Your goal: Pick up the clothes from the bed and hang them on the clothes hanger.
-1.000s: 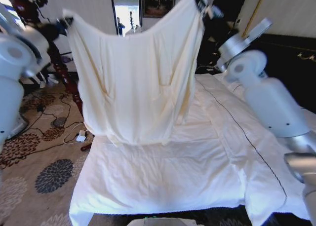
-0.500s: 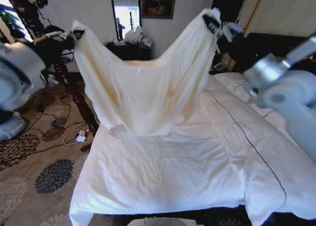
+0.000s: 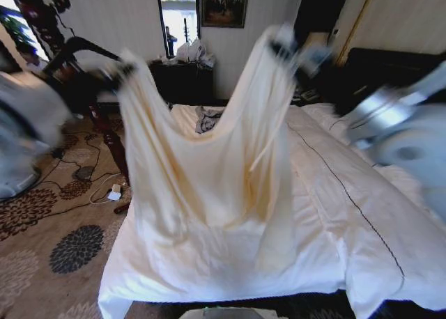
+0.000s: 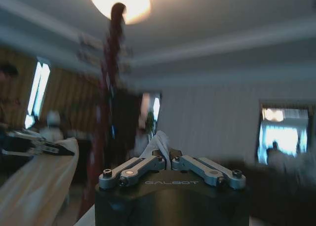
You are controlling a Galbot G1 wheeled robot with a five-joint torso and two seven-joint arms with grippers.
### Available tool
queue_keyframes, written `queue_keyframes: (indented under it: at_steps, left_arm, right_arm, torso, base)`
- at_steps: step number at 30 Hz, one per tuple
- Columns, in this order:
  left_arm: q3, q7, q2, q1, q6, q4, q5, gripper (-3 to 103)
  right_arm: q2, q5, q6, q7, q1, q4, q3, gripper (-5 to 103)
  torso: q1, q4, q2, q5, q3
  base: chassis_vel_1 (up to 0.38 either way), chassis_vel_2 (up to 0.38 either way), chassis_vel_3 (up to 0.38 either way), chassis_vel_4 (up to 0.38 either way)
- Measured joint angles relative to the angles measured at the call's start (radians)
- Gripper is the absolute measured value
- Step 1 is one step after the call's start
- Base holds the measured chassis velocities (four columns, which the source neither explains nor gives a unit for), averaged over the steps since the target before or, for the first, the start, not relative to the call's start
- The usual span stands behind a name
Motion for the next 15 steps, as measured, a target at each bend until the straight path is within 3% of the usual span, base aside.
queue_keyframes:
  at_steps: [3, 5, 7, 8, 9, 15]
  left_arm:
    - [0.156, -0.007, -0.128, 0.069, 0.015, 0.074, 0.146, 0]
    - [0.182, -0.007, -0.154, 0.083, 0.017, 0.096, 0.178, 0]
    - [0.234, -0.002, -0.236, 0.115, 0.02, 0.176, 0.281, 0]
    - [0.237, -0.001, -0.243, 0.117, 0.02, 0.183, 0.288, 0]
    - [0.254, 0.001, -0.304, 0.124, 0.017, 0.251, 0.338, 0]
    - [0.256, 0.0, -0.371, 0.119, 0.002, 0.35, 0.388, 0]
  right_arm:
    - [0.078, -0.12, -0.001, -0.019, -0.062, -0.105, -0.103, 1]
    - [0.098, -0.145, -0.001, -0.023, -0.078, -0.131, -0.126, 1]
    - [0.148, -0.205, 0.003, -0.032, -0.122, -0.193, -0.171, 1]
    - [0.152, -0.21, 0.003, -0.034, -0.126, -0.198, -0.173, 1]
    - [0.19, -0.252, 0.012, -0.042, -0.159, -0.25, -0.189, 1]
    - [0.241, -0.313, 0.036, -0.054, -0.177, -0.356, -0.204, 1]
  torso:
    - [0.0, -0.0004, 0.0, -0.0002, 0.0]
    - [0.0, -0.0004, 0.0, -0.0002, 0.0]
    - [-0.001, 0.0, 0.0, -0.0003, 0.0]
    - [0.0, 0.0002, 0.0, -0.0002, 0.0]
    - [0.0, 0.0, 0.0, -0.0003, 0.0]
    - [-0.001, -0.0006, 0.0, -0.0001, 0.0]
  base:
    - [0.0, 0.0, 0.0, 0.0]
    - [0.0, 0.0, 0.0, 0.0]
    - [0.0, 0.0, 0.0, 0.0]
    - [0.0, 0.0, 0.0, 0.0]
    - [0.0, 0.0, 0.0, 0.0]
    - [0.0, 0.0, 0.0, 0.0]
